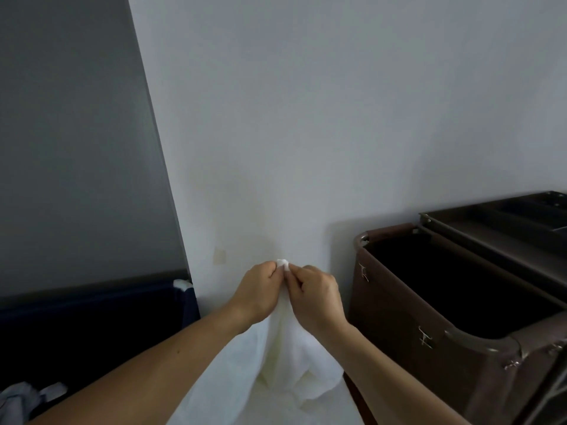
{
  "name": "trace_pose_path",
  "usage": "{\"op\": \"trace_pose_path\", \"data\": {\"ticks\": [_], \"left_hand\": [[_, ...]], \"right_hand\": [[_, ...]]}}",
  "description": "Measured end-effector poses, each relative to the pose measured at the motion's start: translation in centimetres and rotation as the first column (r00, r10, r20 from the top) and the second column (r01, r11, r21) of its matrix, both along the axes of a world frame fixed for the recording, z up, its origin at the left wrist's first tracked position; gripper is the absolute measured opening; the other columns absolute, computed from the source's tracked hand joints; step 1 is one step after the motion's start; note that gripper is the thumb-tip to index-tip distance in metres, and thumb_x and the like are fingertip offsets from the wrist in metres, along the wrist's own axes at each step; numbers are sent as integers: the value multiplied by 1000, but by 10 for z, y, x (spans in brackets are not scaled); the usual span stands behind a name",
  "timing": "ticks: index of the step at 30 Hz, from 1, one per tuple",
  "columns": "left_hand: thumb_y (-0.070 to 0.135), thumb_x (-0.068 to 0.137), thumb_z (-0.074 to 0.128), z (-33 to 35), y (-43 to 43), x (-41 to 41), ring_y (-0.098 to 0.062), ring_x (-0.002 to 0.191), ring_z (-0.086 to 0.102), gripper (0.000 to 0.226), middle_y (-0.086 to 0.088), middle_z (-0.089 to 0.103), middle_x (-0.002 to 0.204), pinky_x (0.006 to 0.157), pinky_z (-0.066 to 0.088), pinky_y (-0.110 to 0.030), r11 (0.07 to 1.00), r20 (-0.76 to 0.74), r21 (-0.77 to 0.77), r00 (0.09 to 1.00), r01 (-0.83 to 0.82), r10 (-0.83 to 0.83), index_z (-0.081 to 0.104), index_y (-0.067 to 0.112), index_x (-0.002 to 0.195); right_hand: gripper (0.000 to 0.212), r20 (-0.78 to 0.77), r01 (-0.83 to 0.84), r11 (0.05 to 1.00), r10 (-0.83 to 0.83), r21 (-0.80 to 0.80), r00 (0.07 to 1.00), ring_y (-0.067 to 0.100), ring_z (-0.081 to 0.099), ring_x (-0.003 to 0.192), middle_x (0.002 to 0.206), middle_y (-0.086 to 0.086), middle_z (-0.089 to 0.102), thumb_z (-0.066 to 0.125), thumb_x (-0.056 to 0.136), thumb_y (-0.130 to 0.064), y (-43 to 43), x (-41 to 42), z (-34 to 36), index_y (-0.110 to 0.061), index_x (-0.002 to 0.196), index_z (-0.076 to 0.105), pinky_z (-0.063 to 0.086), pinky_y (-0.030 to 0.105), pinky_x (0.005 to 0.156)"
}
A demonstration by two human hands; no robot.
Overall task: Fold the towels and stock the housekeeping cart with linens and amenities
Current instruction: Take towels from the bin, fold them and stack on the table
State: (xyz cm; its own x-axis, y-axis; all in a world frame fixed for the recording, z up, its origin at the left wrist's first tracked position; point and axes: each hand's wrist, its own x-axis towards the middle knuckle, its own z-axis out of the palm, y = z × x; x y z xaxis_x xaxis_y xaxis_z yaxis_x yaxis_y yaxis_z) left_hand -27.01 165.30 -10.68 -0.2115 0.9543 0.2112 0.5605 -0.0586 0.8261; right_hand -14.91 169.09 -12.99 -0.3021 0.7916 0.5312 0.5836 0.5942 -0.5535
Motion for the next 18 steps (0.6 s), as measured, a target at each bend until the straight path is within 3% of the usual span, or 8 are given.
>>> {"op": "trace_pose_path", "data": {"ticks": [2, 5, 7, 10, 13, 15, 18], "left_hand": [[29, 102, 40, 2, -5, -1, -22, 76, 58, 37, 2, 64, 77, 79, 50, -41, 998, 97, -38, 994, 45, -41, 63, 6, 86], [33, 86, 44, 8, -12, -7, -37, 94, 62, 33, -14, 67, 92, 92, 49, -54, 992, 215, -44, 971, 120, -108, 65, 8, 90], [36, 87, 53, 10, -16, -15, -34, 96, 65, 28, -11, 70, 94, 91, 51, -50, 984, 180, -44, 970, 174, -163, 68, 13, 92], [37, 94, 64, 10, -21, -29, -27, 90, 69, 19, -8, 73, 92, 81, 56, -40, 986, 83, -20, 983, 165, -162, 71, 20, 98], [29, 96, 61, 11, -25, -41, -23, 88, 71, 17, -5, 75, 91, 84, 57, -45, 993, 14, 2, 993, 115, -115, 72, 19, 105], [24, 97, 60, 13, -26, -45, -25, 88, 70, 15, -4, 75, 90, 85, 56, -47, 997, -20, 10, 996, 81, -81, 73, 19, 102], [20, 98, 58, 26, -27, -55, -21, 80, 66, 18, -2, 72, 85, 78, 54, -41, 994, -10, 104, 999, 32, -32, 74, 22, 91]], "right_hand": [[35, -53, -73, 990, 67, -121, 996, 10, 51, 68, 75, -9, 51, 43, 103, -33, -2, 0, -1, -13, 87, 67, 33, 19, 58], [37, -360, -332, 869, 197, -367, 912, 8, 54, 73, 83, -13, 56, 40, 95, -36, -5, 2, 1, -10, 83, 63, 39, 14, 67], [39, -580, -551, 711, 245, -438, 777, 17, 59, 80, 87, -3, 63, 45, 92, -35, -4, 4, 3, -2, 83, 64, 47, 27, 78], [45, -772, -773, 435, 232, -463, 592, 21, 65, 109, 113, 10, 72, 38, 86, -27, 0, 12, 7, -6, 109, 70, 51, 34, 97], [56, -805, -833, 298, 249, -465, 539, 30, 63, 115, 123, 21, 67, 20, 92, -19, 5, 21, 8, 1, 122, 63, 51, 39, 99], [52, -722, -784, 377, 326, -493, 610, 30, 65, 113, 116, 15, 71, 29, 90, -21, 8, 22, 8, -2, 122, 66, 53, 39, 94], [30, -443, -476, 773, 283, -420, 851, 22, 67, 107, 106, -4, 75, 58, 88, -12, 22, 24, 8, -21, 114, 70, 52, 31, 90]]}}
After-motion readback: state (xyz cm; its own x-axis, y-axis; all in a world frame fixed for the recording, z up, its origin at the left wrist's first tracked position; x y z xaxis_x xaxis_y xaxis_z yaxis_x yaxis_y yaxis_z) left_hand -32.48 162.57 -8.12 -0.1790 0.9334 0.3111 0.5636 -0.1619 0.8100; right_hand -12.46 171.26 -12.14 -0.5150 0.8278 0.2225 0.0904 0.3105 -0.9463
